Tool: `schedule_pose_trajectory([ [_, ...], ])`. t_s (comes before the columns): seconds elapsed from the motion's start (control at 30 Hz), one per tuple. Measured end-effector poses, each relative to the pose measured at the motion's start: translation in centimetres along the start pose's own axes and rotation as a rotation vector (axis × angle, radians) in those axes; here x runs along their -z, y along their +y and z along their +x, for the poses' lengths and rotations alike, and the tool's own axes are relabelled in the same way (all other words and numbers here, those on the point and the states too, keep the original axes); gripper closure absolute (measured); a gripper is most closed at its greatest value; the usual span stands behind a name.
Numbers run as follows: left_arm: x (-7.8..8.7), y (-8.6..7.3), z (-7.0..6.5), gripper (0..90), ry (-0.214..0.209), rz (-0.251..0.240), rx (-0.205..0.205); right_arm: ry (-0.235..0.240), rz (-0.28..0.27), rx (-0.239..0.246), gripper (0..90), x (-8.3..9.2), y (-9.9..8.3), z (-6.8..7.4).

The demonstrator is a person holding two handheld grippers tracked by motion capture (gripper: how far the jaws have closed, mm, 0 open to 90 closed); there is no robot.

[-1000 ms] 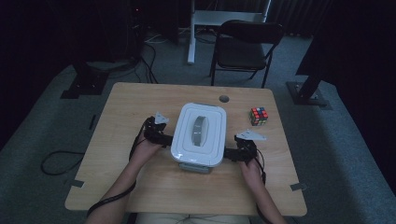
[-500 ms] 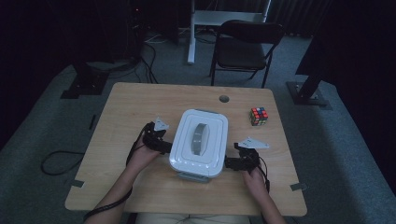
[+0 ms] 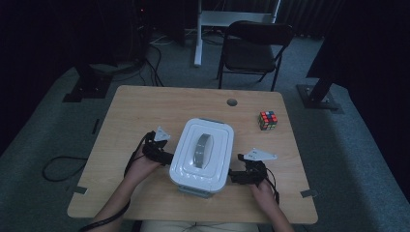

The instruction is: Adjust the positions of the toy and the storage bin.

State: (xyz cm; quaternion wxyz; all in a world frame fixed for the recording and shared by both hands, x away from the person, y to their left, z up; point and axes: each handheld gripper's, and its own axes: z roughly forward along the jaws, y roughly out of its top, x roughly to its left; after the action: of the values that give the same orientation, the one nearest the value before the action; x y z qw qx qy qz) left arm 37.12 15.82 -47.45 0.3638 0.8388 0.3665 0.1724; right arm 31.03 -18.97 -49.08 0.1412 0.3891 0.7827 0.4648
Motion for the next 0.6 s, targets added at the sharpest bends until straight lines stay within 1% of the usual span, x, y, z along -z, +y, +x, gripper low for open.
schedule_pose_trajectory([
  [0.17, 0.6, -0.7, 0.1, 3.6, 0.001, -0.004, 0.013, 0.022, 0.001, 0.006, 18.3, 0.0, -0.2, 0.8],
  [0.23, 0.8, -1.0, 0.2, 3.6, -0.001, -0.006, 0.019, 0.026, 0.002, 0.018, 18.3, 0.0, -0.2, 1.1],
  [0.33, 1.0, -1.4, 0.5, 3.6, -0.008, -0.014, 0.032, 0.046, 0.003, 0.019, 18.2, -0.1, -0.3, 1.4],
  [0.37, 1.0, -1.5, 0.6, 3.6, -0.01, -0.018, 0.043, 0.051, 0.003, 0.021, 17.6, -0.2, -0.3, 1.5],
  [0.43, 1.1, -1.7, 0.9, 3.5, -0.006, -0.023, 0.044, 0.069, 0.011, 0.016, 16.0, -0.3, -0.2, 1.5],
  [0.47, 1.2, -1.7, 0.9, 3.1, -0.004, -0.026, 0.041, 0.067, 0.018, 0.005, 13.0, -0.4, -0.1, 1.4],
  [0.5, 1.2, -1.8, 1.0, 2.8, -0.014, -0.032, 0.053, 0.057, 0.02, -0.004, 13.3, -0.5, 0.0, 1.2],
  [0.53, 1.2, -1.8, 1.0, 2.8, -0.014, -0.032, 0.053, 0.057, 0.02, -0.004, 13.3, -0.5, 0.0, 1.2],
  [0.57, 1.2, -1.9, 1.3, 2.8, -0.043, -0.04, 0.079, 0.053, 0.013, -0.007, 13.2, -0.5, 0.0, 1.0],
  [0.6, 1.3, -2.0, 1.4, 2.7, -0.059, -0.034, 0.089, 0.055, 0.007, -0.012, 13.2, -0.5, 0.1, 0.8],
])
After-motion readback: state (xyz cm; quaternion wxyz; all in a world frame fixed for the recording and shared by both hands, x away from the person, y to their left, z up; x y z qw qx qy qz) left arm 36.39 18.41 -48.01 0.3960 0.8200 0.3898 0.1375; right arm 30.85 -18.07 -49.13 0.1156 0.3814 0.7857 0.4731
